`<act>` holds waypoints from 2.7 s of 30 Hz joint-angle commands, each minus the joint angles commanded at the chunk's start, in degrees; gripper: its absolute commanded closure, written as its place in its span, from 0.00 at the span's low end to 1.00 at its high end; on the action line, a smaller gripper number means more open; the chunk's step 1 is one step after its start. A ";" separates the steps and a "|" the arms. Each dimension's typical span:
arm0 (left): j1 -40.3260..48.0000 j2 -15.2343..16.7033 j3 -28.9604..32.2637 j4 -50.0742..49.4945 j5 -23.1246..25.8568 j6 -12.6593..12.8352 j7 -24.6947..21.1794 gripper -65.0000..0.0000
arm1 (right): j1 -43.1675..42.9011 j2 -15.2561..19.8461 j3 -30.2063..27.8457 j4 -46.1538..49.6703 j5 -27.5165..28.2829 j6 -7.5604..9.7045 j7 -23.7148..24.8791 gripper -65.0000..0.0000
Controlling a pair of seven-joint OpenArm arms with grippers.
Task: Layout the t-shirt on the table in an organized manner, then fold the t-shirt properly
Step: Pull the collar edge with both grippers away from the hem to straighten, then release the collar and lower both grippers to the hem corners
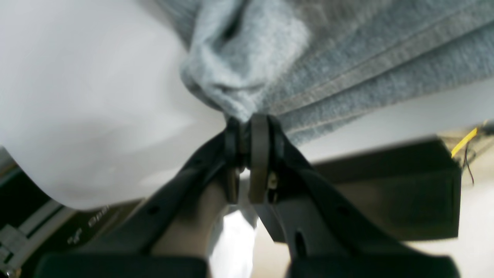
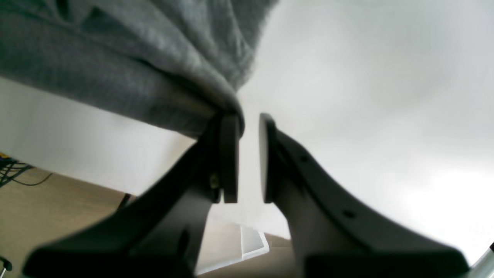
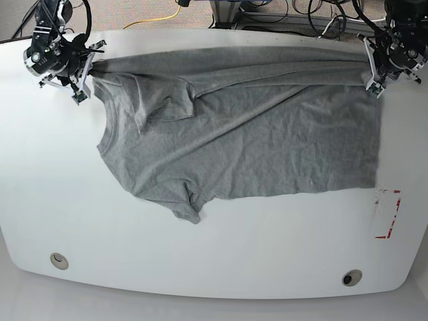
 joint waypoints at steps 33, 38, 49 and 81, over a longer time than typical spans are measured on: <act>-0.35 -4.48 -1.67 1.85 -0.09 0.00 0.09 0.40 | -2.81 0.18 2.11 2.81 -0.18 0.00 0.00 0.04; -2.20 -7.30 -1.85 1.85 -0.09 0.00 0.18 0.40 | -1.41 1.23 4.66 3.52 0.00 0.00 -1.93 0.04; -12.75 -7.65 -6.33 1.58 -0.09 0.00 0.18 0.40 | 9.49 3.25 4.31 3.34 0.00 0.00 -5.01 0.04; -53.36 -2.99 6.15 -44.04 0.18 0.00 -23.03 0.41 | 56.00 -3.34 -6.68 -46.24 -0.09 0.00 8.00 0.04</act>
